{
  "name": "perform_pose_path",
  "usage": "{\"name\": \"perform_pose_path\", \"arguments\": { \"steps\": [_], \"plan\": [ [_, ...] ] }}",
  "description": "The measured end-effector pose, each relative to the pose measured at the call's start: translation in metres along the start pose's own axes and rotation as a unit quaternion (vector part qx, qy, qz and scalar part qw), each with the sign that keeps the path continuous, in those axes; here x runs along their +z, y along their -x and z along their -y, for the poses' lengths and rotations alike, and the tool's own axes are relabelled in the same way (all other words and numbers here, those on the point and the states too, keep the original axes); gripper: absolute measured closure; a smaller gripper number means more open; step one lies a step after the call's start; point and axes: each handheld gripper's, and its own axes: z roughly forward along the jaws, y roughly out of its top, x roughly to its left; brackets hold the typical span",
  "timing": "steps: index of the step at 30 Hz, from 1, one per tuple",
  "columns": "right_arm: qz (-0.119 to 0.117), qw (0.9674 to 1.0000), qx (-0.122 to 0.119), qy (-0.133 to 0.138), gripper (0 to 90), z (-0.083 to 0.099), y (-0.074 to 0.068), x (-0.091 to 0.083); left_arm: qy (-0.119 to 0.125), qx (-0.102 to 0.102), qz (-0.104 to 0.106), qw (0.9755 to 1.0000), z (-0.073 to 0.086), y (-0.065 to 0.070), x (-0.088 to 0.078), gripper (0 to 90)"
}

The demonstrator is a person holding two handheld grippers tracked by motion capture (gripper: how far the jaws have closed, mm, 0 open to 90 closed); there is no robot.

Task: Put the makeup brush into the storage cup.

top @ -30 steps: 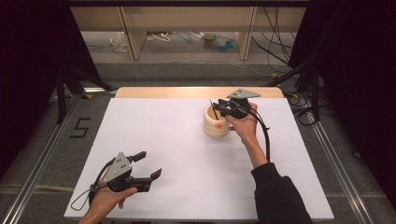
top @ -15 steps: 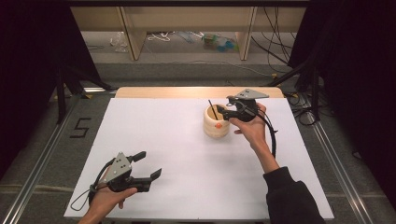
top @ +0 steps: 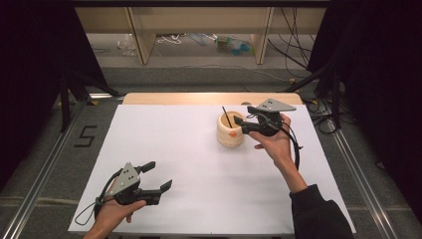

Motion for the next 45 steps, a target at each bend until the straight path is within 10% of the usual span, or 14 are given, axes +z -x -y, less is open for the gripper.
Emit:
{"name": "perform_pose_path", "arguments": {
  "steps": [45],
  "plan": [
    [-0.042,0.9986,-0.020,-0.027,34.5,0.023,-0.038,-0.025,0.000,-0.003,-0.002,1.0000,0.000,0.001,-0.001,17.2]
  ]
}}
